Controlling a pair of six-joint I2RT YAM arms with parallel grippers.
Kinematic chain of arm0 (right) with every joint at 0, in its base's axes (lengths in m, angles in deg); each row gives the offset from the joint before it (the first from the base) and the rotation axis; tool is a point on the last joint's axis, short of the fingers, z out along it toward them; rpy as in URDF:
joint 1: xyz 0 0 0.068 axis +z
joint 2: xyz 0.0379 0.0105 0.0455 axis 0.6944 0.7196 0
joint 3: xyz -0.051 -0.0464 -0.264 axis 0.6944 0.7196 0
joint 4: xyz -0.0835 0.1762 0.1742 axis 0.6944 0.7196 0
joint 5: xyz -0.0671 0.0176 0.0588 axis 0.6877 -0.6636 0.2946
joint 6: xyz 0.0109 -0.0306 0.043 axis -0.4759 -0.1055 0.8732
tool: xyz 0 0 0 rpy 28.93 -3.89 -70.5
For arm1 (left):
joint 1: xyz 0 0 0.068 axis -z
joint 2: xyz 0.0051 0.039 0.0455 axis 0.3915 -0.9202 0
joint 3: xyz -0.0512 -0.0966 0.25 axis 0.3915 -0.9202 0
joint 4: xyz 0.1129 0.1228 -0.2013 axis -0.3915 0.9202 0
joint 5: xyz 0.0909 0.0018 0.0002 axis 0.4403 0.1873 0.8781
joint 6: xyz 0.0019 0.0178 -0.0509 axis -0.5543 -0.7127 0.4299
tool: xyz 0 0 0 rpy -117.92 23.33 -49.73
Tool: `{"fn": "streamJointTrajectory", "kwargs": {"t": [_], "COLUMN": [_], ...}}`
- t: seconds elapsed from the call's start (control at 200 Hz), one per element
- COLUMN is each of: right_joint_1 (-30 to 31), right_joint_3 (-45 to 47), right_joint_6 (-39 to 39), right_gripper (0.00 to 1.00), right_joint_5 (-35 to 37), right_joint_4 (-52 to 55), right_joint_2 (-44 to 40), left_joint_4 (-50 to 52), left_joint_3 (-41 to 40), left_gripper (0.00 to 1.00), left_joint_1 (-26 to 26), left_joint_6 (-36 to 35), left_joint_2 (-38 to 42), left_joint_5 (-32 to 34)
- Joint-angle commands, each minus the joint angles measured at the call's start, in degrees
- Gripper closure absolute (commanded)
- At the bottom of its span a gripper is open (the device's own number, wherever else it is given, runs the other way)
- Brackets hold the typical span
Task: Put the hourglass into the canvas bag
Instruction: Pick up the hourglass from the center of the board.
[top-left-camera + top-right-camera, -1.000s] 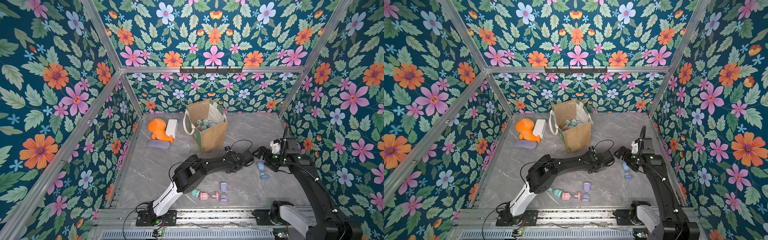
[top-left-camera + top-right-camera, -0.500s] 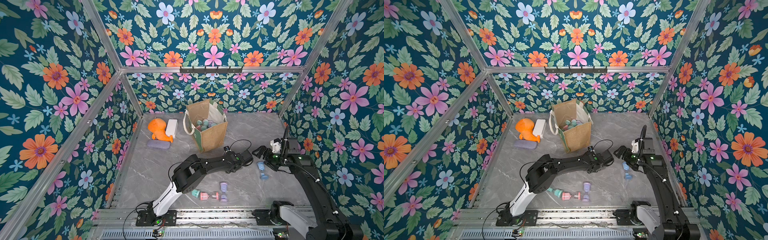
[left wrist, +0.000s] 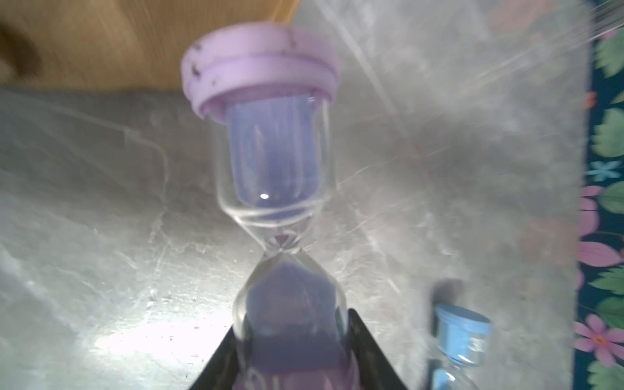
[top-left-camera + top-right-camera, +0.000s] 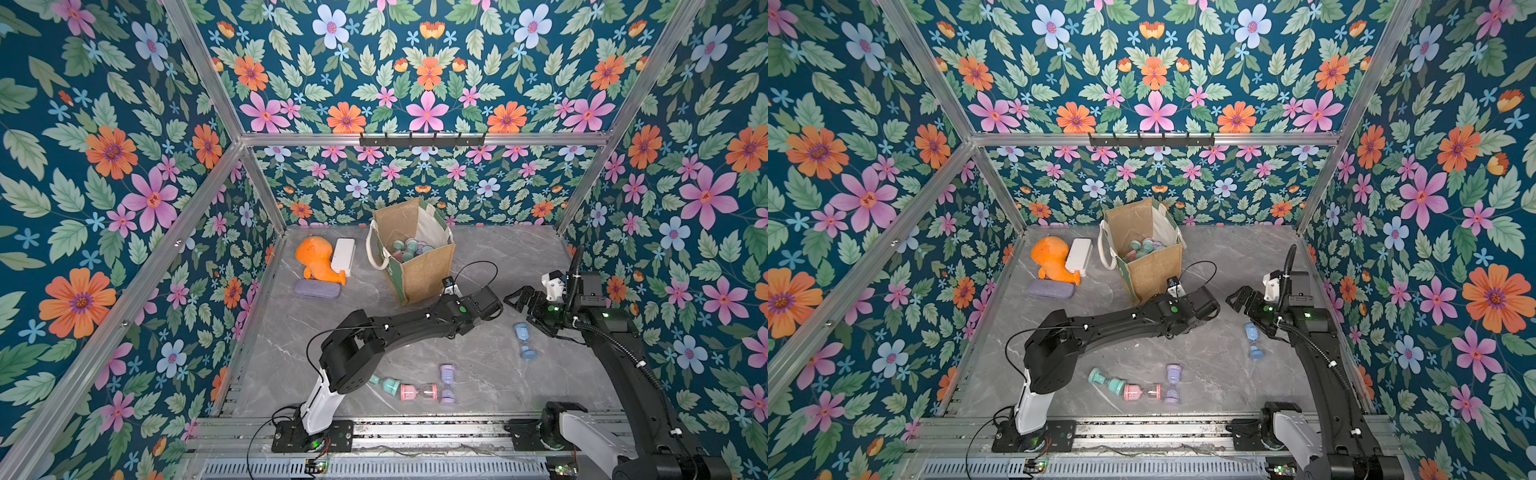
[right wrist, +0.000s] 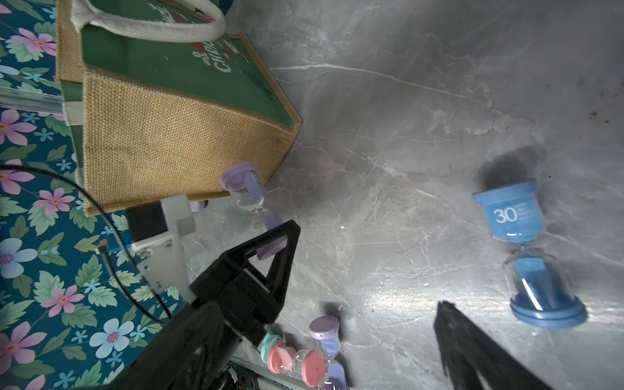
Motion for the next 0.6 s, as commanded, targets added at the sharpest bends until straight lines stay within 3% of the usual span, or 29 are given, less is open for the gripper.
{"fn": "streamJointTrajectory", "kwargs": {"t": [0.0,0.47,0.595], "right_joint_1": [1.3,9.3,11.4], "right_joint_3": [-1.9,-9.6,-11.0], "right_joint_6": [-0.3,3.4,4.5], "right_gripper": [0.01,0.01,0.01], "right_joint_5": [-1.1,-0.8,-0.4], "right_joint_4": [1.6,1.7,0.7], "right_joint_2": [-0.1,-0.2,0.6], "left_joint_4": [-0.5,3.9,3.9], "left_joint_3": [0.8,8.1,8.9], "left_gripper": [0.61,0.61,0.62], "left_joint_1": [-0.2,-3.1,-5.6], "left_joint_6": [-4.9,-23.6,-27.3], "left_joint_2": [2.7,13.2,15.2], "left_joint_5": [4.7,11.7,11.0]}}
